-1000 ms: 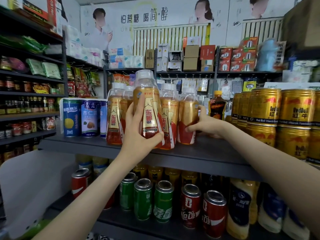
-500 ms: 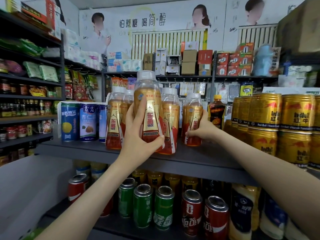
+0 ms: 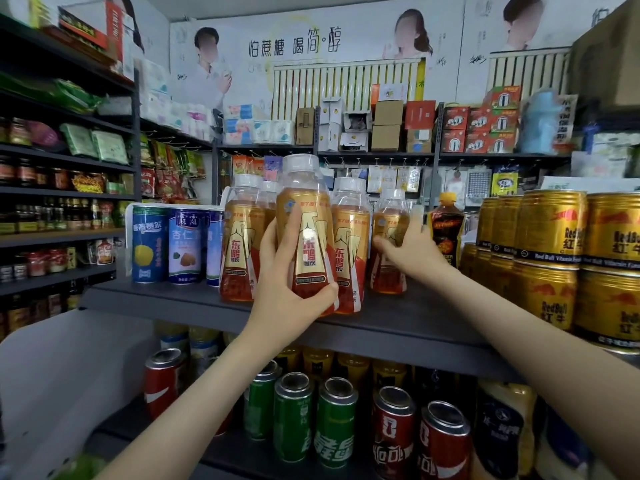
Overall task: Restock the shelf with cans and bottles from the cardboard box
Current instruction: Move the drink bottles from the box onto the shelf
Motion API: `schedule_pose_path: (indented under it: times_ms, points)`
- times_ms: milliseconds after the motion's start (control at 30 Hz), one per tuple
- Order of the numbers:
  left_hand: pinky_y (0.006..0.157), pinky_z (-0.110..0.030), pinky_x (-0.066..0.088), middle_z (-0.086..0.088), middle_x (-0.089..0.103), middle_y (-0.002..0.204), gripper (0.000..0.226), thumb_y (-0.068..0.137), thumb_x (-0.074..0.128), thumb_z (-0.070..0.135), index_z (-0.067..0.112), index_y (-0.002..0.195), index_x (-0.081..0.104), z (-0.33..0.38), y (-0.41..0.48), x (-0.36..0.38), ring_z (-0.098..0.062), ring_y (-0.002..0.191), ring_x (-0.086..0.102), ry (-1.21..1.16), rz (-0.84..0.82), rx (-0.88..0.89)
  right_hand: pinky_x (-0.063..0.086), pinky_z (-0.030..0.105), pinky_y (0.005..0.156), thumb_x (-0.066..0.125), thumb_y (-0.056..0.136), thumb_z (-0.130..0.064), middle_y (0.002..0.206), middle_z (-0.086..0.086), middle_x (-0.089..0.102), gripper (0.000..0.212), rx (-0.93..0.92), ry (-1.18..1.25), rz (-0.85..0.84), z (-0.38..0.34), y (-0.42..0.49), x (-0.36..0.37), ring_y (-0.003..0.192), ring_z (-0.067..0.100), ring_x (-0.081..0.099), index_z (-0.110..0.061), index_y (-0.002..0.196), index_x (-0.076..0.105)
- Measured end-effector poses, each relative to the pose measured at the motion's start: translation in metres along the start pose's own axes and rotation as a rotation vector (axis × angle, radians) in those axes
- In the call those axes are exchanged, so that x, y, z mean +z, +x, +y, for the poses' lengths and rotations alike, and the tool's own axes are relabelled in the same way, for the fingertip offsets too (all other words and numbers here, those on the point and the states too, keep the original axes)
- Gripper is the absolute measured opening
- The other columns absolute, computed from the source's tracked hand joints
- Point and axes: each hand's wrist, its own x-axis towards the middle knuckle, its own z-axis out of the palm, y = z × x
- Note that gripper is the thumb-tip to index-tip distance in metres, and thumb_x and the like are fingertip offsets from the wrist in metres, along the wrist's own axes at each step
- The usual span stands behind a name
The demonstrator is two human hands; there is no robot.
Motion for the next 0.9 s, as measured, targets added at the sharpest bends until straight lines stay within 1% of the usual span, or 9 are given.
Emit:
schedule_pose_path:
  times_ms: [67,133,200,267,333,400,667,800,900]
  points:
    - [0.099,-0.011,0.011,0.016,0.003,0.157,0.102,0.072,0.074,0.023,0.065,0.139,0.008,0.004,0.002,0.006,0.014,0.139,-0.003,-0.034,-0.014,0.007,0.034,0.042,0.106,0.056,0.090,-0.049,0.149,0.015,0.027,0.083,-0.147,0.045,0.201,-0.019,-0.019,-0.017,0.136,0.029,0.031,-0.008,0.150,0.014]
    - [0.104,-0.011,0.011,0.014,0.002,0.157,0.104,0.072,0.074,0.022,0.062,0.141,0.009,0.012,0.005,0.014,0.014,0.139,-0.003,-0.048,-0.033,0.037,0.041,0.031,0.099,0.058,0.090,-0.046,0.135,0.007,0.043,0.071,-0.301,0.188,0.250,-0.041,-0.042,-0.039,0.123,0.018,0.043,-0.011,0.144,0.027]
    - [0.101,0.001,0.013,0.010,0.005,0.156,0.105,0.073,0.076,0.014,0.057,0.143,0.010,0.023,0.009,0.024,0.022,0.133,0.002,-0.058,-0.054,0.078,0.047,0.025,0.088,0.061,0.086,-0.047,0.120,-0.001,0.056,0.063,-0.374,0.343,-0.022,-0.055,-0.062,-0.054,0.107,0.009,0.056,-0.020,0.137,0.036]
    - [0.101,0.000,0.026,0.004,0.011,0.155,0.105,0.072,0.075,0.012,0.053,0.145,0.012,0.034,0.012,0.035,0.013,0.136,0.015,-0.116,-0.082,0.114,0.051,0.033,0.093,0.067,0.083,-0.041,0.118,0.000,0.063,0.060,-0.324,0.521,-0.378,-0.055,-0.074,-0.061,0.107,0.014,0.063,-0.024,0.135,0.042]
    - [0.104,-0.028,0.044,0.003,0.017,0.153,0.101,0.069,0.070,0.021,0.056,0.144,0.011,0.044,0.013,0.043,-0.011,0.139,0.031,-0.200,-0.134,0.130,0.054,0.037,0.091,0.066,0.081,-0.023,0.121,0.004,0.064,0.061,-0.194,0.767,-0.615,-0.044,-0.079,-0.067,0.111,0.021,0.064,-0.024,0.136,0.040]
    - [0.106,-0.050,0.041,0.004,0.021,0.153,0.100,0.069,0.068,0.025,0.059,0.143,0.010,0.047,0.013,0.050,-0.019,0.140,0.031,-0.218,-0.191,0.153,0.055,0.039,0.087,0.060,0.080,-0.014,0.117,0.008,0.066,0.057,-0.134,0.903,-0.718,-0.033,-0.084,-0.072,0.110,0.027,0.064,-0.019,0.134,0.043]
    - [0.112,-0.024,0.013,0.011,-0.001,0.160,0.104,0.078,0.075,0.019,0.057,0.145,0.004,0.036,0.014,0.072,-0.001,0.145,-0.008,-0.143,-0.361,0.104,0.057,0.033,0.077,0.069,0.074,-0.020,0.101,0.004,0.073,0.045,-0.100,0.831,-0.529,-0.016,-0.082,-0.068,0.096,0.022,0.070,-0.018,0.117,0.056]
    - [0.112,-0.042,-0.003,0.015,-0.022,0.156,0.088,0.089,0.058,0.047,0.059,0.139,-0.013,0.034,0.016,0.066,-0.010,0.143,-0.019,0.178,-0.381,0.146,0.055,0.034,0.083,0.074,0.073,-0.015,0.105,0.006,0.072,0.045,-0.069,0.803,-0.411,-0.007,-0.073,-0.060,0.098,0.021,0.069,-0.015,0.114,0.059]
    - [0.109,-0.041,-0.010,0.014,-0.024,0.154,0.076,0.093,0.048,0.052,0.052,0.145,-0.007,0.020,0.019,0.050,-0.011,0.142,-0.021,0.418,-0.252,0.220,0.054,0.036,0.087,0.075,0.076,-0.010,0.103,0.003,0.071,0.038,-0.025,0.724,-0.308,0.005,-0.060,-0.051,0.094,0.017,0.069,-0.018,0.108,0.057]
